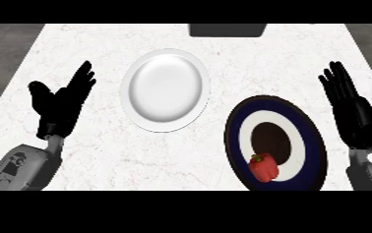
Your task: Pick the bell pepper from the plate and place it in the plate
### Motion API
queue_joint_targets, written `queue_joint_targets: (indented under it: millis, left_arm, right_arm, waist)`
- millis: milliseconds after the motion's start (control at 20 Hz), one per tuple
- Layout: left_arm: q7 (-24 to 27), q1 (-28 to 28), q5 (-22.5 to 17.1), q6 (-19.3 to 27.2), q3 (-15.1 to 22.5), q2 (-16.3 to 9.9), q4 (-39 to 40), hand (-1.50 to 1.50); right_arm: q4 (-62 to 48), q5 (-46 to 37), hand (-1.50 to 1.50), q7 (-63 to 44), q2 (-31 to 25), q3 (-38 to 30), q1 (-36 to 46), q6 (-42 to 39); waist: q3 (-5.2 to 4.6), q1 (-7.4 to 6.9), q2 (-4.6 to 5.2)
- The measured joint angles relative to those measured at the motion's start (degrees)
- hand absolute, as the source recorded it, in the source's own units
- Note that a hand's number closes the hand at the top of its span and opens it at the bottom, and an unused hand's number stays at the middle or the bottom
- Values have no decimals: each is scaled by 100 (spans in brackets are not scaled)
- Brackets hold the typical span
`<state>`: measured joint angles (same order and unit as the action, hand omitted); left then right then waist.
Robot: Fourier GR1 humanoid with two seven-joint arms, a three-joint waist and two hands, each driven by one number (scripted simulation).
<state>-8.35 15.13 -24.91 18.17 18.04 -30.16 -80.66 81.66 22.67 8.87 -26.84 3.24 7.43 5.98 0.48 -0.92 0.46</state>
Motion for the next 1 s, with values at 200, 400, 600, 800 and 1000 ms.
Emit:
queue_joint_targets:
  millis: [200,400,600,800,1000]
  left_arm:
    - [160,169,125,-52,-90,-142,-185,0]
    - [400,389,233,-148,-151,-258,-413,0]
    - [640,354,266,-271,-262,-343,-609,0]
    - [759,264,259,-346,-384,-420,-727,0]
    - [753,207,289,-414,-476,-408,-828,0]
  right_arm:
    - [605,627,150,235,495,398,221,-893]
    - [1256,272,150,535,446,876,581,-1446]
    - [1695,-299,-150,960,826,1757,-116,-1436]
    - [1643,258,-150,1557,1404,2154,-1000,-1723]
    - [1567,756,-150,2219,1495,2067,-1600,-2254]
  waist:
    - [-13,-18,-76]
    - [-44,-21,-190]
    - [-48,79,-132]
    - [-39,102,-84]
    - [-41,119,-65]
